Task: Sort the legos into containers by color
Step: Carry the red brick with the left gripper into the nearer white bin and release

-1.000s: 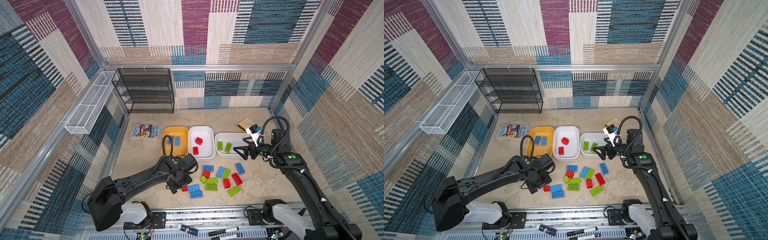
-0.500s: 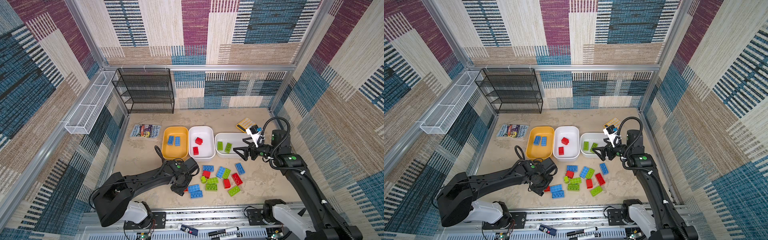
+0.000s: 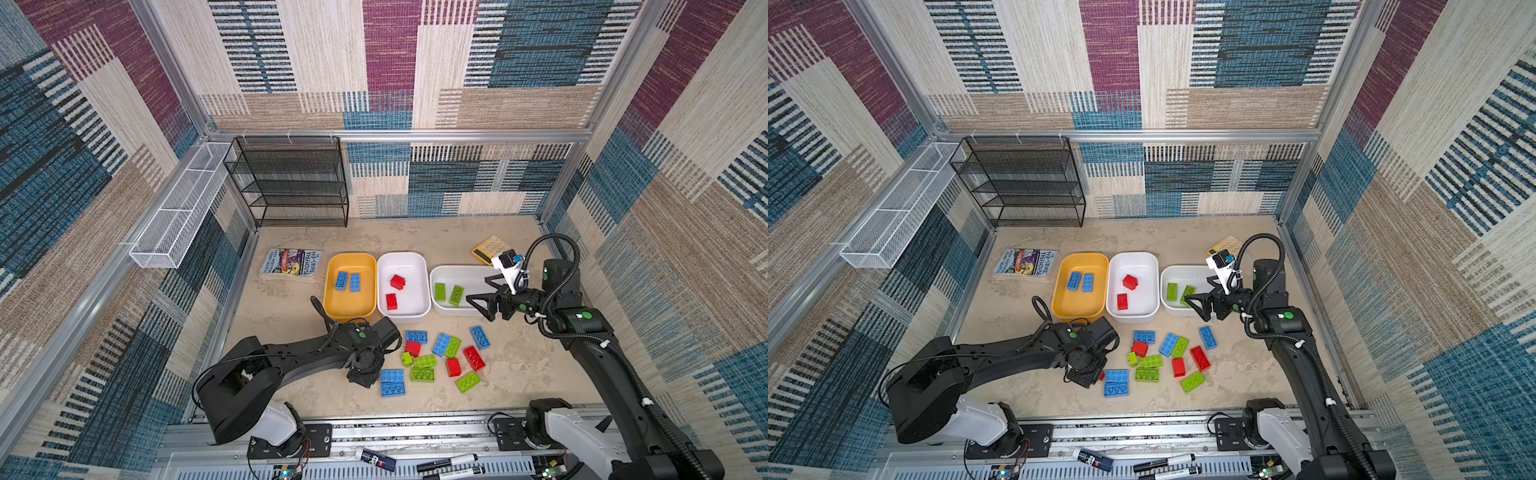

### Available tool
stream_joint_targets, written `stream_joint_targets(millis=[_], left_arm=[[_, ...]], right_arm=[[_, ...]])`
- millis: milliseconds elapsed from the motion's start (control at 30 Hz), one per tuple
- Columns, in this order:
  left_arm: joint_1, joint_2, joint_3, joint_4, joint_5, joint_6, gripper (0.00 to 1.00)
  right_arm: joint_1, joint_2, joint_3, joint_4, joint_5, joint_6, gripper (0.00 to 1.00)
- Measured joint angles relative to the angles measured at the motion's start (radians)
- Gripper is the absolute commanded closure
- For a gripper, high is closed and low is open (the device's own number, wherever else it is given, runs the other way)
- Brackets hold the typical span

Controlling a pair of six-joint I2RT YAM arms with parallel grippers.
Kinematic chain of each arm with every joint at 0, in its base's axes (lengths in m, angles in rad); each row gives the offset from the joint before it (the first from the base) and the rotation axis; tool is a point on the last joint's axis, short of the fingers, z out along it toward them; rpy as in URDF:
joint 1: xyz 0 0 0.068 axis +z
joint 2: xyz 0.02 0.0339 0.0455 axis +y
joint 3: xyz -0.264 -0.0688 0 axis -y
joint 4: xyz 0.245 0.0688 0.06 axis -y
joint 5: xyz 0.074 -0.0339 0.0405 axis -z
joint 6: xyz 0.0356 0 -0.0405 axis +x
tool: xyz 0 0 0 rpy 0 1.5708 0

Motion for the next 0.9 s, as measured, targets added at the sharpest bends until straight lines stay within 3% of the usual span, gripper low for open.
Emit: stream_joint_targets(millis=[200, 367, 633, 900], left_arm=[[0.003, -0.044, 0.018, -0.049, -0.031, 0.004, 0.78], [0.032, -0.098, 0.100, -0.139, -0.071, 0.078, 0.79], [0.105, -0.080, 0.437, -0.303, -0.144, 0.423, 0.79], [0.132, 0.210, 0.818, -0.313, -0.156, 0.790, 0.79]], right_arm=[[0.000, -0.002, 0.000, 0.000, 0.000, 0.000, 0.01], [0.000, -0.003, 0.000, 0.003, 0.001, 0.000, 0.01], [0.000, -0.003, 0.000, 0.014, 0.011, 0.000, 0.01], [0.000, 0.000, 0.003, 0.043, 0.012, 0.008, 0.01]])
